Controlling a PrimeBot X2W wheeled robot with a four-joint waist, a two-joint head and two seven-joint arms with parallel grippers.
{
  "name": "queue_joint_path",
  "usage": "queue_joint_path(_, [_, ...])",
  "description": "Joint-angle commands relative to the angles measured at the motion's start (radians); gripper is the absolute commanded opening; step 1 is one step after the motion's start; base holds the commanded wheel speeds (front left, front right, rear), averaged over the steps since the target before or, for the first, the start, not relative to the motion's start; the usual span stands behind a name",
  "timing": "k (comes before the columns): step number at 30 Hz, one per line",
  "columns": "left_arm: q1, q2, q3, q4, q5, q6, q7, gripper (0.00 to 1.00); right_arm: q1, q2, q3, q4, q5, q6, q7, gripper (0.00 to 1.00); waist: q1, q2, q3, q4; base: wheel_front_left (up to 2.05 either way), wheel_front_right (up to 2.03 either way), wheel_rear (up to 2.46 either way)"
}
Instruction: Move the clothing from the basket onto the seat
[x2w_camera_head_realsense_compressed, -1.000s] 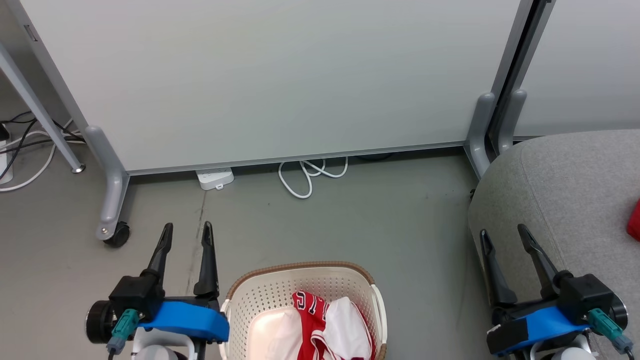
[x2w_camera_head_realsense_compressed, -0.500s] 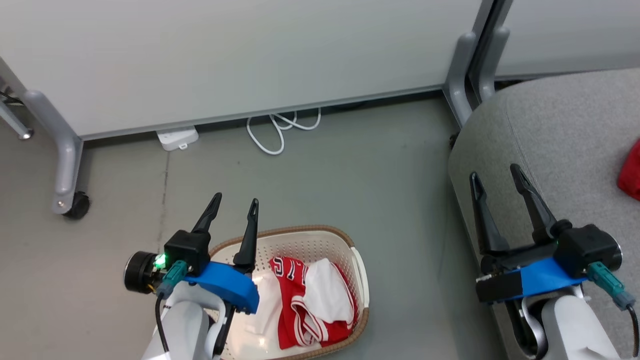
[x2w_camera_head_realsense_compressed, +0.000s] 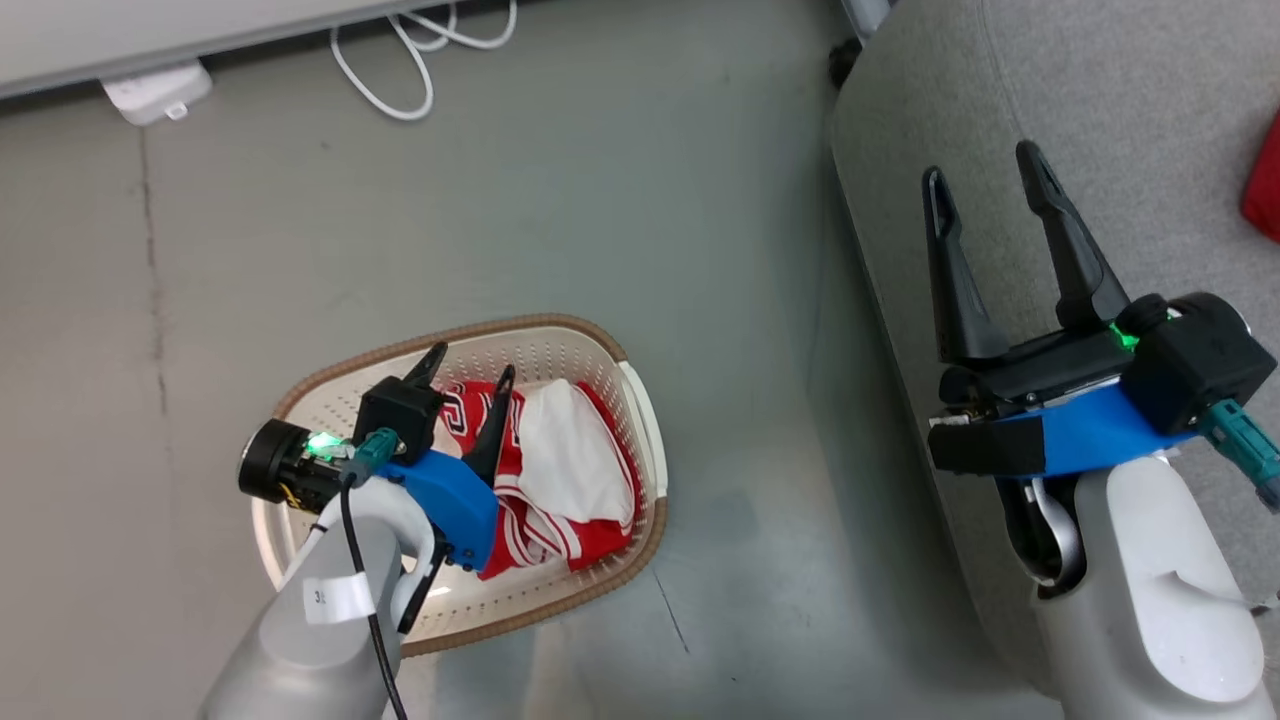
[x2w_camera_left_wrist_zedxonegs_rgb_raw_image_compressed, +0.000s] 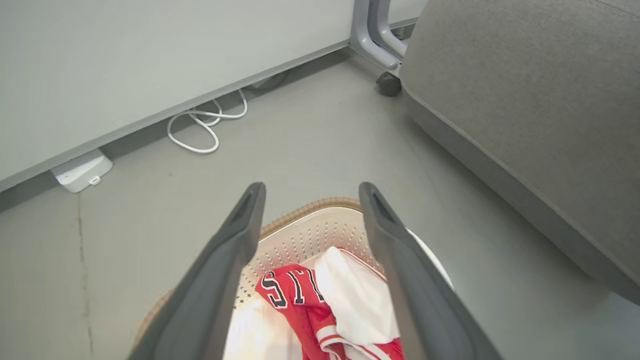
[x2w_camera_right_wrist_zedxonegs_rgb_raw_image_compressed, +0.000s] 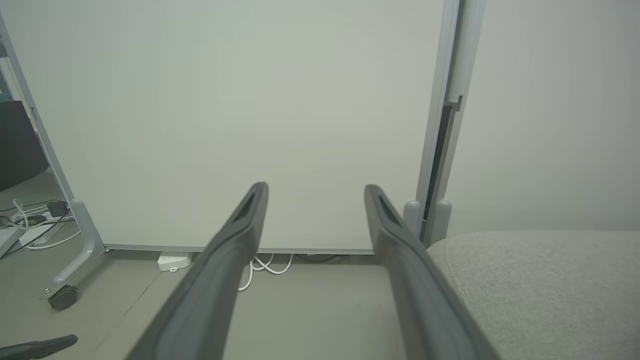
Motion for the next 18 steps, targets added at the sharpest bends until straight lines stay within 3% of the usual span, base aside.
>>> queue_joint_path(1, [-0.043, 0.013, -0.015, 0.033, -0.010, 0.000, -0.003, 1.00, -0.029, 0.008, 0.001, -0.007, 0.006, 0.000, 0.000, 1.00, -0.0003, 0.0000, 0.096, -0.055, 0.00, 0.00, 0.00])
queue_joint_path(18, [-0.284, 0.067, -0.130, 0.365, -0.048, 0.000, 0.026, 1.00, -0.159, 0.016, 0.009, -0.053, 0.004, 0.000, -0.001, 1.00, -0.0003, 0.0000, 0.356, -0.095, 0.00, 0.00, 0.00])
